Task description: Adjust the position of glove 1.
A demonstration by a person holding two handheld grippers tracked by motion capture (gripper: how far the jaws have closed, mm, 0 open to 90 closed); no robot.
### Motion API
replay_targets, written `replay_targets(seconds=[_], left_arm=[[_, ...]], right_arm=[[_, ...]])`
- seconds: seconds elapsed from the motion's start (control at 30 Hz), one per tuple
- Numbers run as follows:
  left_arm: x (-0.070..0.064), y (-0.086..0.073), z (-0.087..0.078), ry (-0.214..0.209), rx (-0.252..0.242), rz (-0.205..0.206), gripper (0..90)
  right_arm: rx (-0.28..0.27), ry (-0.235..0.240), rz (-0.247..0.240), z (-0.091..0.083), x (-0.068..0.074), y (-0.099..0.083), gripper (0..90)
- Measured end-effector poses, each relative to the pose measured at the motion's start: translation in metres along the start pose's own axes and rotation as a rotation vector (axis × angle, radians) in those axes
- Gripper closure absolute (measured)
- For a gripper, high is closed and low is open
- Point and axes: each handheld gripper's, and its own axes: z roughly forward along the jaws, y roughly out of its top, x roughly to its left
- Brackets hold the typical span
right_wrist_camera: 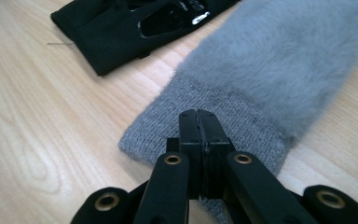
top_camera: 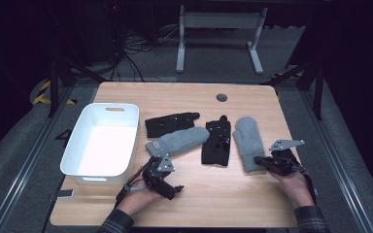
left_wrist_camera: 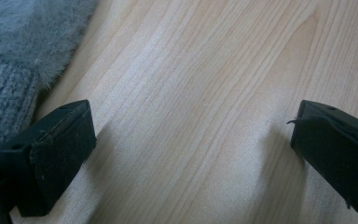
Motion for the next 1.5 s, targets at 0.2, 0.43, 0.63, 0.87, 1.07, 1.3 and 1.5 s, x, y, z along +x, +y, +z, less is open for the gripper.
replay_targets(seconds=[0.2, 0.43, 0.63, 0.87, 1.07, 1.3, 1.5], left_arm=[[0.000, 0.000, 0.000, 0.000, 0.000, 0.000, 0.2], [0.000, 0.000, 0.000, -0.001, 0.000, 0.001, 0.2], [0.000, 0.000, 0.000, -0.002, 0.000, 0.001, 0.2], [0.000, 0.000, 0.000, -0.002, 0.000, 0.002, 0.2], [0.000, 0.000, 0.000, -0.001, 0.000, 0.003, 0.2], [0.000, 0.000, 0.000, -0.001, 0.001, 0.002, 0.2], [0.000, 0.000, 0.000, -0.001, 0.001, 0.003, 0.2]], right_arm=[[0.007, 0.026, -0.021, -0.003, 0.010, -0.003, 90.0], [0.011, 0.063, -0.053, -0.006, 0.027, -0.007, 90.0], [0.017, 0.100, -0.089, -0.006, 0.039, -0.008, 90.0], [0.024, 0.157, -0.131, -0.002, 0.057, -0.005, 90.0], [0.028, 0.225, -0.188, 0.006, 0.080, 0.002, 90.0], [0.030, 0.269, -0.227, 0.015, 0.097, 0.009, 90.0], [-0.006, 0.266, -0.231, 0.011, 0.094, 0.013, 90.0]])
